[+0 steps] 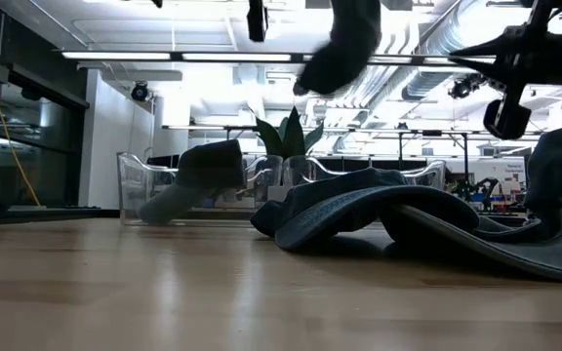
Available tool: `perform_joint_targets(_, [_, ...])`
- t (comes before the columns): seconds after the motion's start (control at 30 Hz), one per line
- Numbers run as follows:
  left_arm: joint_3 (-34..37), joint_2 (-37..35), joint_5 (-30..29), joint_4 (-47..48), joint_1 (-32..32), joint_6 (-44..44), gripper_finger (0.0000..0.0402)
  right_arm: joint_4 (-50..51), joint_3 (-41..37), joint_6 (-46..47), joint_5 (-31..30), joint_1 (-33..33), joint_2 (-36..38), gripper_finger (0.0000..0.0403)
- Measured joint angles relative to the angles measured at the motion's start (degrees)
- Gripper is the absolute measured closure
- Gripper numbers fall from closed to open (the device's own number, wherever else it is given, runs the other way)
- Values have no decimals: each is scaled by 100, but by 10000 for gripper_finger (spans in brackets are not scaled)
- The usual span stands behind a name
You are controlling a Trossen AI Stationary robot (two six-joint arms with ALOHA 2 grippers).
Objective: Pick & Place hat
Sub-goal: Put the left dark blue cap into the right transparent bin
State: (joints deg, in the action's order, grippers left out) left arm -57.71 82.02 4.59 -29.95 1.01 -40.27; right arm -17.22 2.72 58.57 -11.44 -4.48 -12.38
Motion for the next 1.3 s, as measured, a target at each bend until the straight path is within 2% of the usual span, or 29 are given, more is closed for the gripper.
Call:
perform_joint_targets(0.13, [-15,69,-197,-48,-76,118,398,-449,0,74,-233,-284,-578,370])
perform_joint_targets(0.27, [-7,70,-322,-64,-192,120,398,-1405,1,65,-458,-545,-1334,325])
perform_joint_targets(0.47, [-7,68,-366,-70,-360,122,398,-2346,299,-239,-827,-757,-2441,215])
perform_joint_targets(0.63, [-7,68,-355,-90,-410,122,398,-2421,714,-366,-1171,-744,-3204,114])
perform_joint_targets(0.77, [-7,68,-366,-91,-406,122,398,-2421,997,-462,-1201,-577,-3731,56])
perform_joint_targets(0.9, [-7,68,-388,-89,-406,122,398,-2419,1340,-498,-900,-367,-4226,32])
perform_joint_targets(1.3, [-7,68,-473,-85,-406,251,398,-2414,2510,-602,176,286,-5402,29])
